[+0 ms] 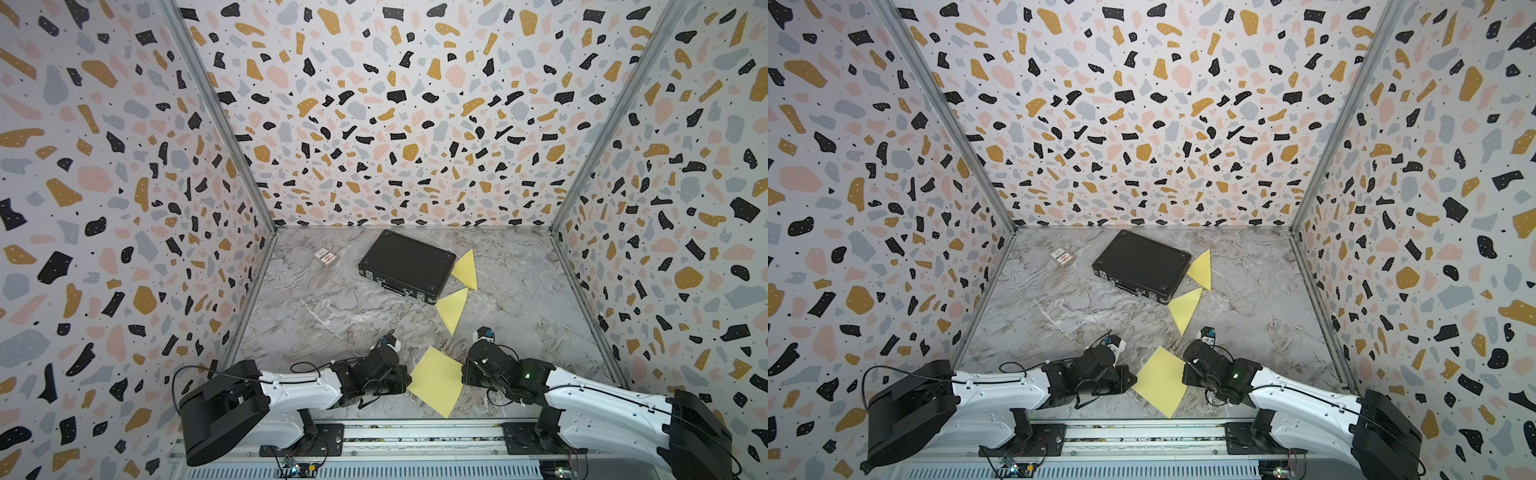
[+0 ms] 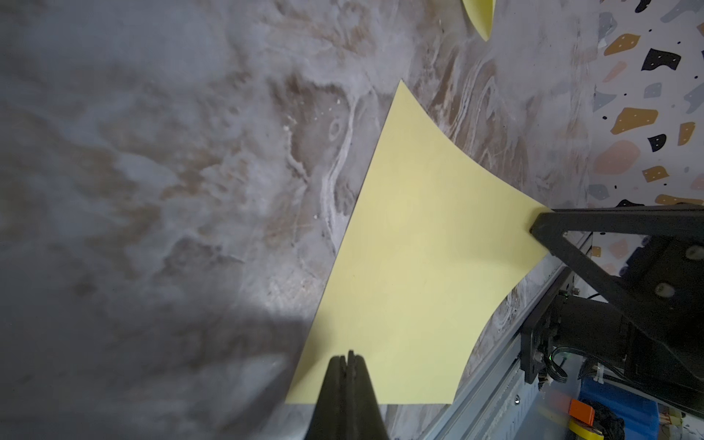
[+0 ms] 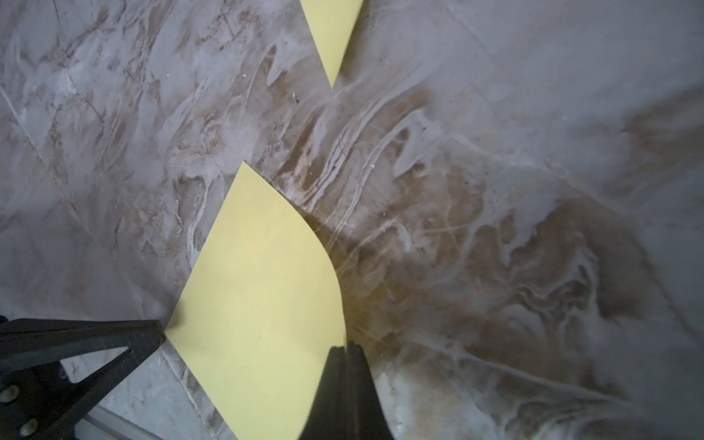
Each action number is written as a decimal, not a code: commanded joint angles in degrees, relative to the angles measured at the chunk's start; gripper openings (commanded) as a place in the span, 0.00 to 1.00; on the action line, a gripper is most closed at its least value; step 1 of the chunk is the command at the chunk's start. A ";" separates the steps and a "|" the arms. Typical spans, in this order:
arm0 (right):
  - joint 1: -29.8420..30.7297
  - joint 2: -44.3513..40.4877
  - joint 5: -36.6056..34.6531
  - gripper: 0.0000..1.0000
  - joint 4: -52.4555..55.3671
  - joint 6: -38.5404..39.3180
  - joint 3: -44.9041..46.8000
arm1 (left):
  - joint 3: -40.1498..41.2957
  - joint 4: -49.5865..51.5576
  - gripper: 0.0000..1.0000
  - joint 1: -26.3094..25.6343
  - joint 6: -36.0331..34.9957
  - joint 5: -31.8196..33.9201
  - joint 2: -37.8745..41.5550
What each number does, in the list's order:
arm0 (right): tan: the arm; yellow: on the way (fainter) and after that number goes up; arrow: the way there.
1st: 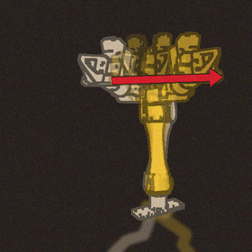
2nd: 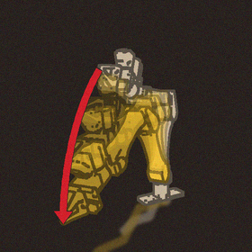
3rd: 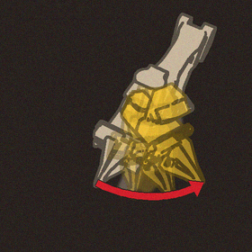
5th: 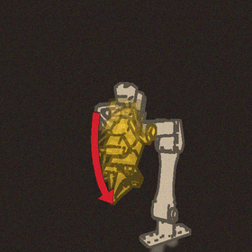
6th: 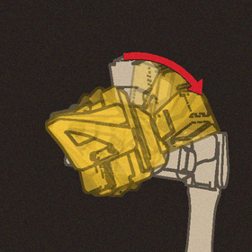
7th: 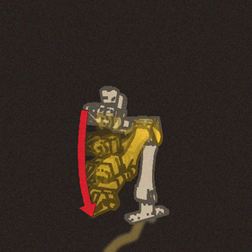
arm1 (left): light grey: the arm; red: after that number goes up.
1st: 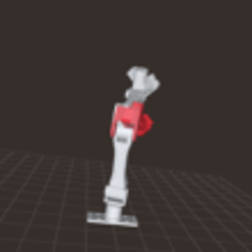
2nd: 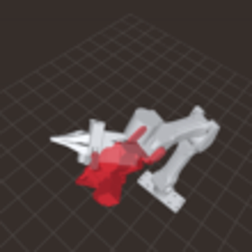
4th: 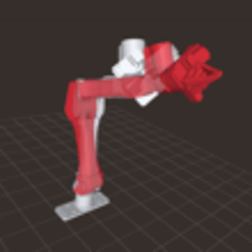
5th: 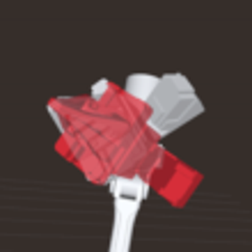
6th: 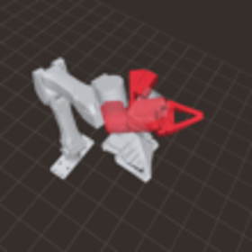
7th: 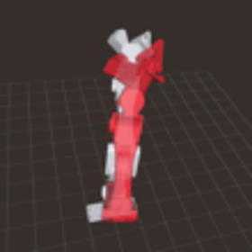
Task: Fold the square paper diagonally
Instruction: Fold the paper at the center of the board.
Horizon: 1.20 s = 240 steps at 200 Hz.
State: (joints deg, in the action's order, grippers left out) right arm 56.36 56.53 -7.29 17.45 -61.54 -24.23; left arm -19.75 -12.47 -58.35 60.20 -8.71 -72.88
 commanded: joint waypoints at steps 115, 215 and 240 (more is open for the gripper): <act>2.06 1.12 6.50 0.00 -7.85 2.25 -4.29 | 4.10 3.48 0.00 -0.82 0.79 5.19 -0.91; 11.66 21.15 9.60 0.00 -25.68 -0.49 -10.01 | 5.23 5.00 0.00 -0.86 1.41 6.46 0.19; 11.84 24.02 9.46 0.00 -28.14 -1.86 -9.20 | 5.25 5.26 0.00 -0.81 1.49 6.44 0.32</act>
State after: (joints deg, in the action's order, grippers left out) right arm 67.90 79.11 2.09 -6.48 -61.58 -32.97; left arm -16.64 -13.52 -59.00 61.36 -4.27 -72.10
